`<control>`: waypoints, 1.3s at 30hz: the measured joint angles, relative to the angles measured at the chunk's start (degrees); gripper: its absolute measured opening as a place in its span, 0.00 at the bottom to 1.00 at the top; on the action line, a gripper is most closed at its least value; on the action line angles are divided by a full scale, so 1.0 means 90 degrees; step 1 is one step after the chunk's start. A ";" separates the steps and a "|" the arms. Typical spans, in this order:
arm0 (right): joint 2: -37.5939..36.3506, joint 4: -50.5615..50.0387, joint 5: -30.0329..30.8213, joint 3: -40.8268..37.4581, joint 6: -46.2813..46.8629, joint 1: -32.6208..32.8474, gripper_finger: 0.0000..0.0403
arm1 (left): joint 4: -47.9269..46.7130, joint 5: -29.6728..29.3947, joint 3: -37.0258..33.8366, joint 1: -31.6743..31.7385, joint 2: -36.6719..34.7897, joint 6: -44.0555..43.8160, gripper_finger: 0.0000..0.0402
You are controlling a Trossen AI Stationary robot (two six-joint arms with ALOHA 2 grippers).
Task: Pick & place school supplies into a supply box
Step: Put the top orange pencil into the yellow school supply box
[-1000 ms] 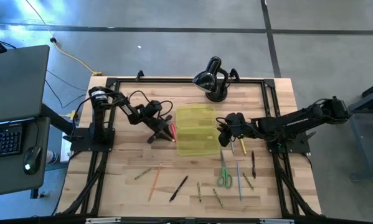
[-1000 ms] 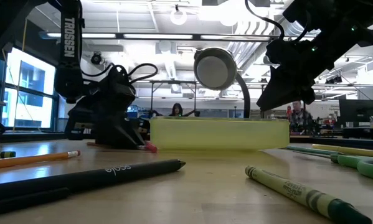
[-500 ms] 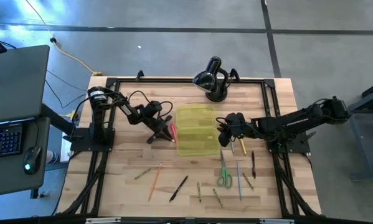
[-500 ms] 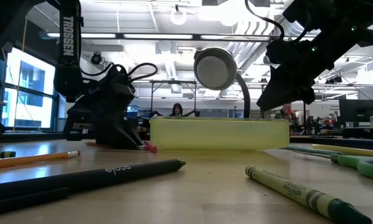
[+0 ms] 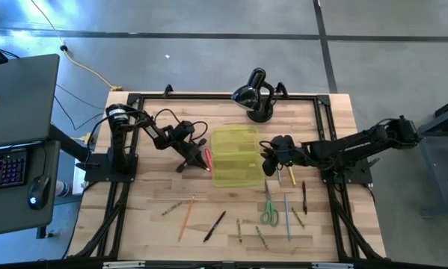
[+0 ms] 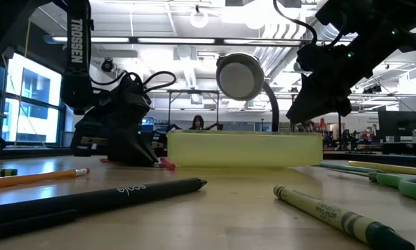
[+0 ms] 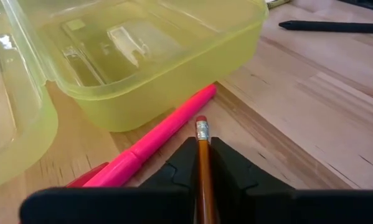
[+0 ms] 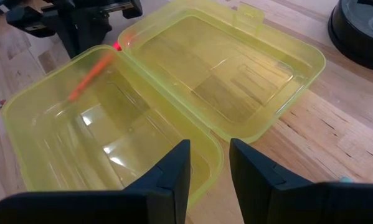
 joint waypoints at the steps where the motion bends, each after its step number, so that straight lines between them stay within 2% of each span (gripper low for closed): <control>1: 0.0000 0.0000 0.0000 0.0000 0.0000 0.0001 0.23 | -0.0001 0.0005 0.0000 0.0000 0.0000 0.0002 0.16; 6: 0.0000 0.0001 0.0000 0.0000 0.0000 0.0000 0.23 | -0.0008 0.0094 -0.0005 0.0000 0.0001 0.0021 0.08; 14: 0.0002 0.0001 -0.0001 -0.0001 0.0000 0.0001 0.23 | 0.0007 0.0139 -0.0004 0.0000 0.0002 0.0123 0.12; 22: 0.0000 0.0000 -0.0001 0.0000 0.0000 0.0001 0.23 | -0.0001 0.0289 -0.0008 0.0000 0.0005 0.0770 0.08; 30: 0.0000 0.0000 0.0000 0.0000 0.0000 0.0000 0.23 | 0.0050 0.0359 -0.0001 0.0000 0.0135 0.0859 0.12; 34: 0.0000 0.0000 0.0000 0.0000 0.0000 0.0002 0.23 | 0.0385 0.0496 0.0005 0.0000 0.0344 0.0847 0.10; 39: 0.0000 0.0002 0.0000 0.0000 0.0000 0.0002 0.23 | 0.0684 0.0540 0.0007 0.0000 0.0457 0.0805 0.12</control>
